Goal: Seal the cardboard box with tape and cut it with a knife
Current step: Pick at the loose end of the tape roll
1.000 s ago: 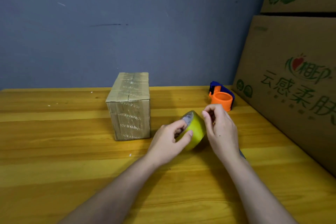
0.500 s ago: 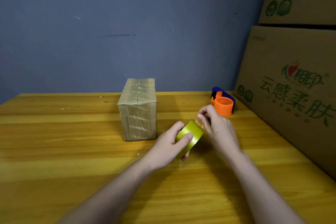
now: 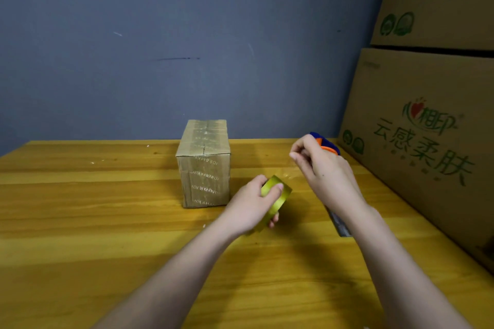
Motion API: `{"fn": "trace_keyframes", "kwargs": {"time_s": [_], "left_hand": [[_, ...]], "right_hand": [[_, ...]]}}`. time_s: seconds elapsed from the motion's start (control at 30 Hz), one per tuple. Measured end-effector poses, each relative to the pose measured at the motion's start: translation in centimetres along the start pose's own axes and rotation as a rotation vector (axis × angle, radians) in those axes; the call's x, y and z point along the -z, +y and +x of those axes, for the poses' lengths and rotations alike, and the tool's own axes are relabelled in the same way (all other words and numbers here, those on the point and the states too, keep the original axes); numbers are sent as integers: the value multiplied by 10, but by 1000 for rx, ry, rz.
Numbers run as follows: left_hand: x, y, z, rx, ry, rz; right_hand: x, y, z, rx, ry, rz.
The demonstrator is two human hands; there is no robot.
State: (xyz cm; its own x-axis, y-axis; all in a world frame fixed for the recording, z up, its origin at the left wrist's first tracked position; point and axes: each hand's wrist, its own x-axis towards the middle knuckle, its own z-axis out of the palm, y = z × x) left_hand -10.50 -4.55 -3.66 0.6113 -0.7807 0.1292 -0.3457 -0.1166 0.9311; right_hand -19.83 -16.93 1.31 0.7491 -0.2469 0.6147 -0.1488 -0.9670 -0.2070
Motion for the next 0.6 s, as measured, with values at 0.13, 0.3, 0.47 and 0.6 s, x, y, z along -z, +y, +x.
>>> {"fn": "trace_keyframes", "kwargs": {"time_s": [0.13,0.3,0.47,0.6], "left_hand": [[0,1,5,62,-2,16],[-6,7,3,166,-25,-307],[-9,4,-8,106,-19,-422],[-9,2,-12,51,2,-365]], "right_hand": [[16,-12,6,130,-14,-123],[25,-15,20,170,-25,-158],[15,0,38,9,-123,33],[12,9,39,17,-118,12]]}}
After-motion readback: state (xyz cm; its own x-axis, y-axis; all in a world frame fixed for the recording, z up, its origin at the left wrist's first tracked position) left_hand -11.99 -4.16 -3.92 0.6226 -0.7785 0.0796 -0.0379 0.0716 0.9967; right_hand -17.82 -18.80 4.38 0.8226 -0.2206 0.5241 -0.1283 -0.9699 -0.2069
